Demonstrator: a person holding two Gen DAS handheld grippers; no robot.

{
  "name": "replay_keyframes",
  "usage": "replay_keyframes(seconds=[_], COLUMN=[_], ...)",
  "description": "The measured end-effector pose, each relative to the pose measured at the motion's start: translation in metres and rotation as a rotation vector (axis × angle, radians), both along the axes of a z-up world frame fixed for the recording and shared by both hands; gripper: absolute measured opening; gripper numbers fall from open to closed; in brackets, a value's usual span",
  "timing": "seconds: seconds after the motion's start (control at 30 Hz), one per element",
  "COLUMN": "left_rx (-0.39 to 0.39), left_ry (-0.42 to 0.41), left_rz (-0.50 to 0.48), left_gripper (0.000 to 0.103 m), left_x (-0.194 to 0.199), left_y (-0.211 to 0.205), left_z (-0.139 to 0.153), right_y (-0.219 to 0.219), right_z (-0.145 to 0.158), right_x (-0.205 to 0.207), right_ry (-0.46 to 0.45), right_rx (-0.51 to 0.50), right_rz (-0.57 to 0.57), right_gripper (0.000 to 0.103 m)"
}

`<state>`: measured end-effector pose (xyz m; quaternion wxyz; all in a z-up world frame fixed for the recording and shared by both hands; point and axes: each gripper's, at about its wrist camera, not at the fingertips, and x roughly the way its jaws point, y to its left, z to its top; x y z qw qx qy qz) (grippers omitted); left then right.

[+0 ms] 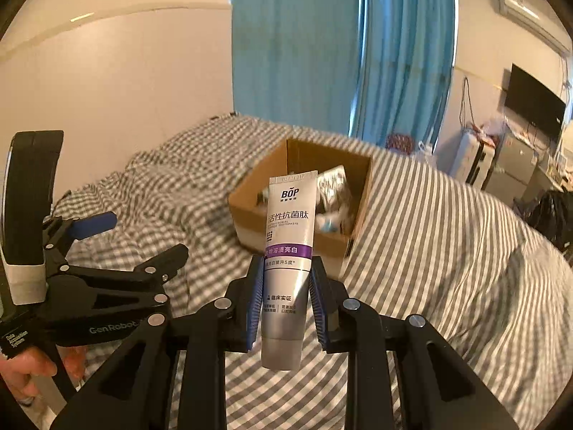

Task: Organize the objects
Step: 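Lower the toothpaste tube into the box and open the right tool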

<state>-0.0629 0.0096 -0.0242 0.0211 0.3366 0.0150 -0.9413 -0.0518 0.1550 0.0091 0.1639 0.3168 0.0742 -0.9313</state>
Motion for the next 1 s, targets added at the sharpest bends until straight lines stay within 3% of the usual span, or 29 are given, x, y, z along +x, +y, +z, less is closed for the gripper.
replay_keyframes(seconds=[0.2,0.57,0.77,0.83,1.0], left_rx=[-0.005,-0.005,-0.049,-0.035,-0.096], left_ry=[0.049,0.152,0.196,0.158,0.112], left_rz=[0.004,0.001,-0.033,-0.061,-0.047], left_gripper=[0.103,0.103,0.103,0.103,0.103], left_x=[-0.024,-0.087,-0.134,-0.160,-0.204], left_y=[-0.004,-0.017,-0.018,-0.020,-0.019], left_z=[0.026,0.056,0.057,0.049,0.019], right_y=[-0.003,-0.023,-0.042,-0.048,-0.051], right_z=[0.034,0.058,0.056,0.048,0.015], right_x=[-0.022,-0.098,-0.152,-0.170,-0.214], right_ry=[0.040,0.077,0.102,0.101,0.050], right_rx=[-0.006,-0.033,-0.022,-0.008,-0.006], right_rz=[0.012,0.039,0.035,0.034,0.028], right_gripper=[0.024,0.024,0.024,0.024,0.024])
